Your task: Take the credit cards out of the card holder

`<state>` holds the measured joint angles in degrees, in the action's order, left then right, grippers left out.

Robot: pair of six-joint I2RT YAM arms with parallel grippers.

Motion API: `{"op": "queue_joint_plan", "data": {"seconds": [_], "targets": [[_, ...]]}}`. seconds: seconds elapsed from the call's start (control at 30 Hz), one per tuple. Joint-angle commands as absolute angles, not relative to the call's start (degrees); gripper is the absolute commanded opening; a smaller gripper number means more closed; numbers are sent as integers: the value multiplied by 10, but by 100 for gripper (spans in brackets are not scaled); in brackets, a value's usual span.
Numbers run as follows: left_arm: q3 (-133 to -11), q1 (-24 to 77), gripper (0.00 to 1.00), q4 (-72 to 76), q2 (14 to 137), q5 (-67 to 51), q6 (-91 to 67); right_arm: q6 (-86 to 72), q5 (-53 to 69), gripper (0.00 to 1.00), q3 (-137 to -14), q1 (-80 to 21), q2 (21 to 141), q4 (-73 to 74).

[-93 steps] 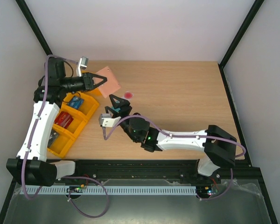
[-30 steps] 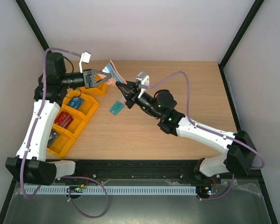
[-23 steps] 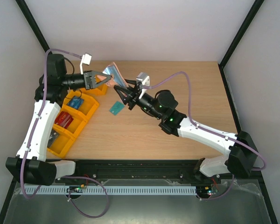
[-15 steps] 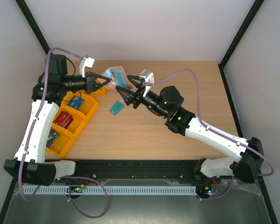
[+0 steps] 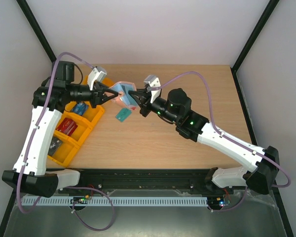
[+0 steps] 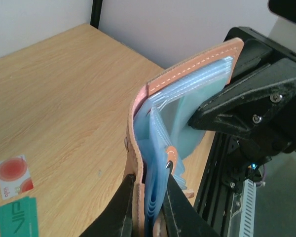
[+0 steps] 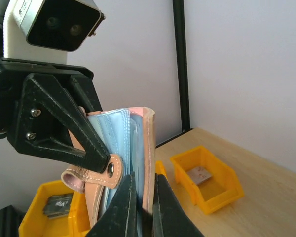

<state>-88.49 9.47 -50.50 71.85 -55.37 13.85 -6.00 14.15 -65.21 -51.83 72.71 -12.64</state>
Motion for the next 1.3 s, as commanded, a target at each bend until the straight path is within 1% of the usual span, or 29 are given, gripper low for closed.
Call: {"op": "queue_joint_plan", "data": {"seconds": [0.0,0.03,0.13,0.23,0.27,0.4,0.5,0.6,0.73,0.83,1.03,1.17,1.2,1.27], "targets": [[-889,97,8,-543,706,-584,203,-65,146,2,-670,-511,711,-89],[-886,97,16,-539,706,-579,201,-67,143,2,-670,-510,708,-83],[-873,95,35,-509,703,-527,175,-68,133,2,-668,-509,696,-70],[-853,86,45,-474,701,-467,139,-69,121,2,-677,-508,687,-47],[-846,81,48,-469,701,-460,135,-70,109,2,-682,-508,686,-36],[-836,67,61,-468,699,-467,141,-82,-1,2,-709,-508,691,19],[-829,66,75,-471,698,-494,151,-89,-58,2,-730,-508,706,57],[-814,67,87,-460,697,-534,141,-92,-46,2,-749,-508,729,76],[-809,67,98,-443,699,-556,125,-96,10,2,-739,-508,726,45],[-805,66,99,-429,701,-570,118,-97,41,2,-740,-508,722,36],[-785,67,99,-407,703,-545,109,-88,168,2,-715,-507,689,-15],[-781,67,99,-403,701,-587,105,-88,242,2,-712,-507,689,-24],[-781,67,95,-404,701,-599,105,-89,256,2,-711,-508,689,-29],[-779,67,79,-410,698,-629,109,-91,269,2,-707,-507,687,-38]]}}
